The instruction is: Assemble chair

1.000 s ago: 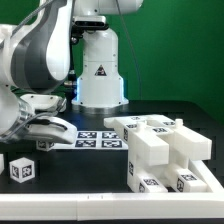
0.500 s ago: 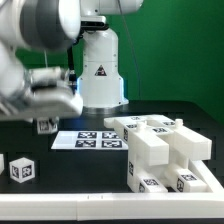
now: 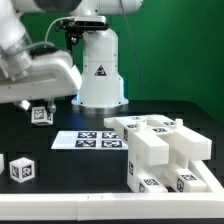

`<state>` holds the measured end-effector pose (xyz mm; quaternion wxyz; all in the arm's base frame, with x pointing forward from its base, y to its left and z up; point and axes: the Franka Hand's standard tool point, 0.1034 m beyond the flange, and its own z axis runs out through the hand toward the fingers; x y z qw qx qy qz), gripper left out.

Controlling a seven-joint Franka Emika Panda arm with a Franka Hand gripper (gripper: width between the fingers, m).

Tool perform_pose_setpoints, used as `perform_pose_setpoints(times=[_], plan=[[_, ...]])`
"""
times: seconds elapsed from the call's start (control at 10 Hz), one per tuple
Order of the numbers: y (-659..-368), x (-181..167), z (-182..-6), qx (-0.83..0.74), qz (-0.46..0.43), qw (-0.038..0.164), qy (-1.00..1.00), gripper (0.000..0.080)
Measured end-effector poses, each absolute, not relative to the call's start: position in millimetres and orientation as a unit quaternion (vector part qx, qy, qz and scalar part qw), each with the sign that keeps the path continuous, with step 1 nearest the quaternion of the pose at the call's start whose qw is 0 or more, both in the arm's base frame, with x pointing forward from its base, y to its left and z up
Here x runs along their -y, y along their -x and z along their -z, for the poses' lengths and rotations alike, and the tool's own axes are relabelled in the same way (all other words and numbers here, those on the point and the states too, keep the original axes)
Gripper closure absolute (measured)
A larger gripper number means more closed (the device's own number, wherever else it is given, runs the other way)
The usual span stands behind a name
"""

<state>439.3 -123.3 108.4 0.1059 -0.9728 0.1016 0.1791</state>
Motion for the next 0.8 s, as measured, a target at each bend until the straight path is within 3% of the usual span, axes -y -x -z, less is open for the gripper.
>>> perform_pose_setpoints(times=[0.1, 0.3, 0.4, 0.7, 0.8], plan=[[-455, 103, -129.0, -0.078, -0.137, 0.098, 0.983, 0.0515], [-475, 69, -148.7, -0.039, -0.052, 0.074, 0.995, 0.0515], [-472, 63, -147.9, -0.033, 0.000, 0.056, 0.998, 0.0515], [-469, 68, -144.3, -0.040, 0.086, 0.039, 0.995, 0.0515], [-479, 56, -153.5, -0.042, 0.132, 0.028, 0.990, 0.0515]])
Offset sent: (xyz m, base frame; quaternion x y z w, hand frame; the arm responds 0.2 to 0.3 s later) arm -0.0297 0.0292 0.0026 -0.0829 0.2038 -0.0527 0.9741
